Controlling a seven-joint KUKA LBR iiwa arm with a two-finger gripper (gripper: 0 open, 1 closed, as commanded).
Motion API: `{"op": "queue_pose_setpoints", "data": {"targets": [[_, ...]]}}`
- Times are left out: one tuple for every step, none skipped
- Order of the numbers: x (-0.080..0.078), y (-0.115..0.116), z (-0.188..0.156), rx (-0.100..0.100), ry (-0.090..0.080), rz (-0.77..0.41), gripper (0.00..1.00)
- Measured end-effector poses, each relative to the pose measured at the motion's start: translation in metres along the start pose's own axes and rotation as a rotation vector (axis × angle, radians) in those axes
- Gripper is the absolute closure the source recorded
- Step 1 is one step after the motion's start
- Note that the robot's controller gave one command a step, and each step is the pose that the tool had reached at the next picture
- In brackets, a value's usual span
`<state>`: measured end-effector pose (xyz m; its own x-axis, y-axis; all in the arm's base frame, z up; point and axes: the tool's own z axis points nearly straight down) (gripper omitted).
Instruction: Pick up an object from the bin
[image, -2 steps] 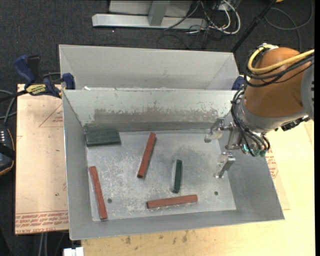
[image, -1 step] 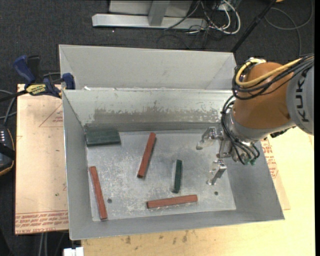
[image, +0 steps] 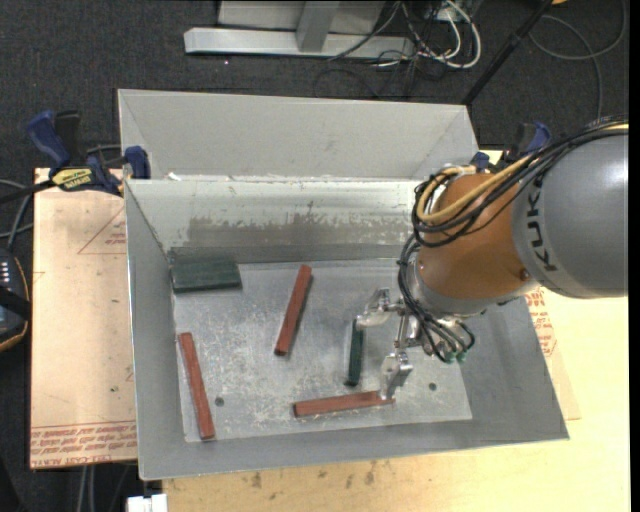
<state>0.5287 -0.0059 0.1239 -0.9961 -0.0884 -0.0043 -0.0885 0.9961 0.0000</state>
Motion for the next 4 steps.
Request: {"op": "queue_pose_setpoints", "data": {"targets": [[-0.0019, 0.0010, 0.0383, -0.002, -0.022, -0.038, 1.00], [-0.0010, 0.0005, 0.0410, 0.000, -0.023, -0.038, 0.00], [0.0039, -0.0008, 0.0412, 0.000, 0.003, -0.039, 1.00], [0.0035, -0.0005, 0.0411, 0.000, 0.001, -0.039, 1.00]]}}
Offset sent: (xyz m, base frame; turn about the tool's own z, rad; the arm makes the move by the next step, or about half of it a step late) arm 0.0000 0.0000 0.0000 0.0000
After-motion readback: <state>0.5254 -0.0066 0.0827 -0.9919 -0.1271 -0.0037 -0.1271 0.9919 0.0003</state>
